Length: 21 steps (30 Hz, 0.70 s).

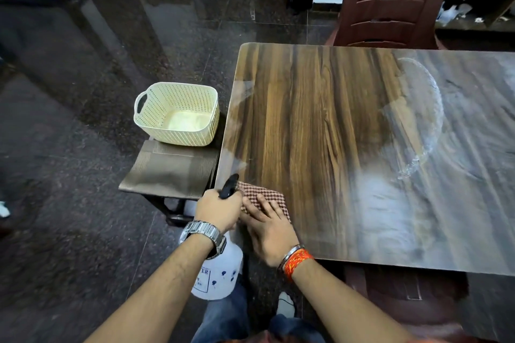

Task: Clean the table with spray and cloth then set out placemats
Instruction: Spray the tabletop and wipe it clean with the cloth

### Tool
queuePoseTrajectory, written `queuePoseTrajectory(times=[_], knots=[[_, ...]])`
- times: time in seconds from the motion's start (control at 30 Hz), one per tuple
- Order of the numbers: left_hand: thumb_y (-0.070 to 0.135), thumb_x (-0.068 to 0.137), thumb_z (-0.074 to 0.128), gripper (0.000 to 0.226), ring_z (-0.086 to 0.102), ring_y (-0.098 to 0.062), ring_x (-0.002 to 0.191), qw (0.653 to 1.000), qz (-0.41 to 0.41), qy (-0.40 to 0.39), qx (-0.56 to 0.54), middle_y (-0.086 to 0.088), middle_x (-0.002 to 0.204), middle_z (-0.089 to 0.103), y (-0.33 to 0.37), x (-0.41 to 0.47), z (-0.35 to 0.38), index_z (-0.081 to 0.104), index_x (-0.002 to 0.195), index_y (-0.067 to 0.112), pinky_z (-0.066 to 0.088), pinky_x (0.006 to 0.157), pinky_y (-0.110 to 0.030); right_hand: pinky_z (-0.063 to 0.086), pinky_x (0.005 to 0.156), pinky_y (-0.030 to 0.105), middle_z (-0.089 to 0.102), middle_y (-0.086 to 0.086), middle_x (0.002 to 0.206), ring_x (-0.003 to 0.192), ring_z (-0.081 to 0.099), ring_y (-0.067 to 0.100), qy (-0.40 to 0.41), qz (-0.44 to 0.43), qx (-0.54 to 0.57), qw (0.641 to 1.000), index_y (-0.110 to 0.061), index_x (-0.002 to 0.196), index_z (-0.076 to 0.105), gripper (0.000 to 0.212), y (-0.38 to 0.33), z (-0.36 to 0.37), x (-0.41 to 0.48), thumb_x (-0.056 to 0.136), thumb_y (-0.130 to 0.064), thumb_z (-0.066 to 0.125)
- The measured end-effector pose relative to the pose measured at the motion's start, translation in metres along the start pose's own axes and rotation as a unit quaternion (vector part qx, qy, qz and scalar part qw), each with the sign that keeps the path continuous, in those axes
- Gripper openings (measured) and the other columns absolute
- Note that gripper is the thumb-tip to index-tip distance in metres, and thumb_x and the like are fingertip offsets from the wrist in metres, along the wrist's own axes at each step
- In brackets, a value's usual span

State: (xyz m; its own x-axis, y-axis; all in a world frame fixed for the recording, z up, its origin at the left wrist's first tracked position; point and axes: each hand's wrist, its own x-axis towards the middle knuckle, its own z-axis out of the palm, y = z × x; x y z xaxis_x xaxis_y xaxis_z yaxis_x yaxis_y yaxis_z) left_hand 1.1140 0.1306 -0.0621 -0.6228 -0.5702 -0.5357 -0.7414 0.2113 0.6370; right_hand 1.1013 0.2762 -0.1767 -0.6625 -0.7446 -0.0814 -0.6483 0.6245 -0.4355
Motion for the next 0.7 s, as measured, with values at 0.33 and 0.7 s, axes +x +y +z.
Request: queuePoseTrajectory(times=[0.33, 0.7], knots=[[0.047, 0.072, 0.058, 0.041, 0.065, -0.026, 0.048, 1.000, 0.002, -0.013, -0.013, -0.007, 0.065, 0.076, 0.056, 0.114, -0.037, 0.074, 0.074, 0.010, 0.063, 0.066, -0.038, 0.009, 0.118, 0.044, 0.019, -0.012, 0.158, 0.147, 0.012, 0.022, -0.022, 0.019, -0.044, 0.999, -0.039, 0.145, 0.034, 0.054, 0.051, -0.046, 0.200, 0.093, -0.026, 0.043], [0.052, 0.076, 0.061, 0.048, 0.062, -0.029, 0.054, 0.999, 0.045, -0.018, -0.001, -0.018, 0.072, 0.074, 0.097, 0.205, -0.045, 0.072, 0.074, 0.005, 0.062, 0.066, -0.051, 0.006, 0.118, 0.045, 0.016, -0.012, 0.159, 0.147, 0.010, 0.024, 0.054, 0.176, -0.043, 0.982, -0.041, 0.145, 0.033, 0.049, 0.155, -0.097, 0.389, 0.098, -0.028, 0.036]])
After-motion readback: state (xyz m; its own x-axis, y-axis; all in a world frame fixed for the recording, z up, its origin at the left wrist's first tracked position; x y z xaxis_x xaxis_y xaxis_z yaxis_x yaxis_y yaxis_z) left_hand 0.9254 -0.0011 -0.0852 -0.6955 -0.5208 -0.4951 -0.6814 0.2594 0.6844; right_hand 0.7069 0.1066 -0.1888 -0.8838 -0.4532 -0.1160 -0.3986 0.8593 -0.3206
